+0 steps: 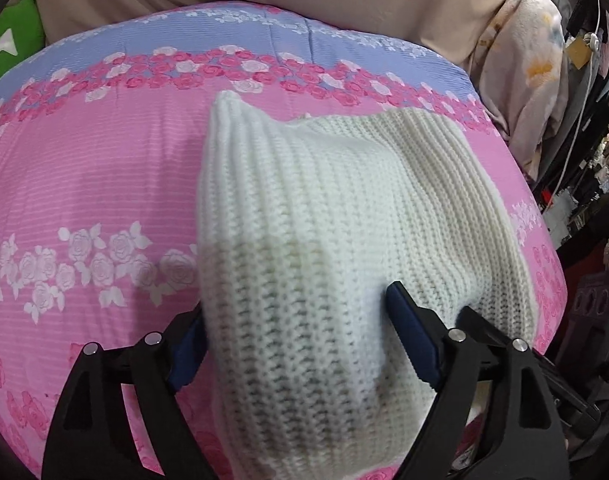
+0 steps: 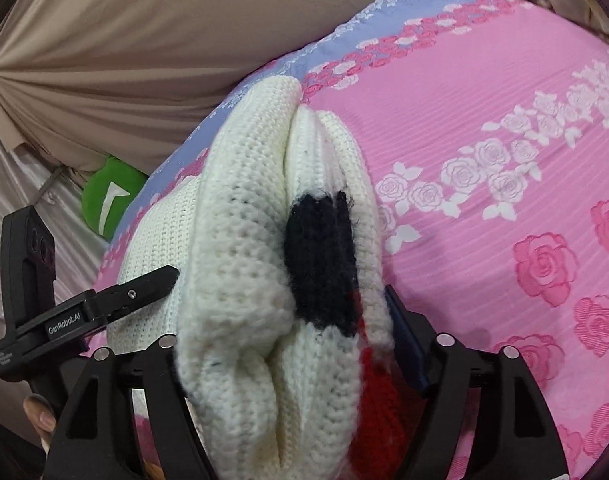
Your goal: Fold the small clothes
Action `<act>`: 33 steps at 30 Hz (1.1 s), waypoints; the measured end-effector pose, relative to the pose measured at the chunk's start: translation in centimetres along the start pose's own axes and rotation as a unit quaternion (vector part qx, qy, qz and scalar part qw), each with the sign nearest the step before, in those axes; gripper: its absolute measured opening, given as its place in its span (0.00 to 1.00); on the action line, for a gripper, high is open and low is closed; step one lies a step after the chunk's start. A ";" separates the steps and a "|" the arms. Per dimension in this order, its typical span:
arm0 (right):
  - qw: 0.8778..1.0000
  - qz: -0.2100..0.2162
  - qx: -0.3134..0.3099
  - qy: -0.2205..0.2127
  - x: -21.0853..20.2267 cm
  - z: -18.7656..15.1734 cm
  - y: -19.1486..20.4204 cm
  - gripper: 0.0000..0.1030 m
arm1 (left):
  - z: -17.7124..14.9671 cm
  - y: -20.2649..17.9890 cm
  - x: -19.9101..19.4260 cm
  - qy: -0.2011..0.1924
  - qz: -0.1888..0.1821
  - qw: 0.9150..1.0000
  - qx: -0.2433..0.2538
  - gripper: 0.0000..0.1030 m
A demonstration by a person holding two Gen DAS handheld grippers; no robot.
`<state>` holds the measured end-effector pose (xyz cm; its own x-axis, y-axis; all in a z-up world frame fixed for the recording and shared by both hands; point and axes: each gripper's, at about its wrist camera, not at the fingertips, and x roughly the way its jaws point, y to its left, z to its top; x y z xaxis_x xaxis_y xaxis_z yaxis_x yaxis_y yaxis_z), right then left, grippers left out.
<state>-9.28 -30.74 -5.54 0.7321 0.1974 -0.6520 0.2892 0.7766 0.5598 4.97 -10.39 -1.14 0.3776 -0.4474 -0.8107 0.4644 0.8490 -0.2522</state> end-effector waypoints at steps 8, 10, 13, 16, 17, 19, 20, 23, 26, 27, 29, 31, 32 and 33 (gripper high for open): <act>0.996 0.002 -0.071 -0.058 -3.9 1.0 5.9 0.39 | 1.2 -1.5 -4.8 -0.049 -0.023 0.998 0.035 0.35; 0.990 0.006 -0.101 -0.099 -6.3 1.7 8.5 0.39 | 1.9 -2.1 -7.4 -0.079 -0.030 0.995 0.054 0.34; 0.976 0.024 -0.141 -0.163 -10.0 2.4 12.4 0.39 | 3.0 -2.8 -13.6 -0.152 -0.042 0.984 0.085 0.34; 0.953 0.068 -0.177 -0.235 -14.0 2.9 16.1 0.39 | 3.8 -2.7 -20.4 -0.238 -0.046 0.964 0.110 0.34; 0.944 0.089 -0.188 -0.256 -14.9 3.1 17.7 0.39 | 4.0 -2.4 -22.4 -0.264 -0.044 0.956 0.117 0.34; 0.930 0.117 -0.208 -0.279 -15.5 3.6 20.1 0.40 | 4.3 -1.6 -25.4 -0.304 -0.033 0.944 0.126 0.35; 0.926 0.124 -0.214 -0.284 -15.2 3.9 21.1 0.41 | 4.7 -0.8 -26.7 -0.321 -0.020 0.938 0.127 0.35; 0.933 0.133 -0.213 -0.257 -10.6 5.5 23.2 0.43 | 6.5 2.4 -26.3 -0.320 0.021 0.940 0.114 0.37; 0.960 0.118 -0.189 -0.172 -1.3 6.8 22.7 0.54 | 9.5 9.1 -19.9 -0.253 0.059 0.964 0.063 0.46; 0.969 0.102 -0.176 -0.139 2.3 6.8 21.8 0.57 | 10.0 11.4 -17.2 -0.227 0.071 0.970 0.047 0.50; 0.985 0.031 -0.153 -0.075 8.9 5.6 19.2 0.51 | 9.8 17.0 -10.5 -0.149 0.116 0.982 -0.010 0.48; 0.991 0.016 -0.122 -0.042 11.1 3.9 16.5 0.50 | 7.4 21.6 -7.5 -0.097 0.102 0.988 -0.062 0.45; 0.993 0.036 -0.105 -0.048 10.5 3.1 15.3 0.50 | 6.3 23.0 -7.7 -0.103 0.080 0.989 -0.076 0.46; 0.993 0.031 -0.103 -0.057 10.0 2.8 14.8 0.50 | 5.6 23.8 -8.3 -0.111 0.073 0.987 -0.085 0.48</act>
<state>4.00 -18.90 -2.33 0.8128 0.1885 -0.5511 0.1184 0.8730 0.4731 17.33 11.92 2.53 0.6061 -0.3524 -0.7131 0.2590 0.9351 -0.2420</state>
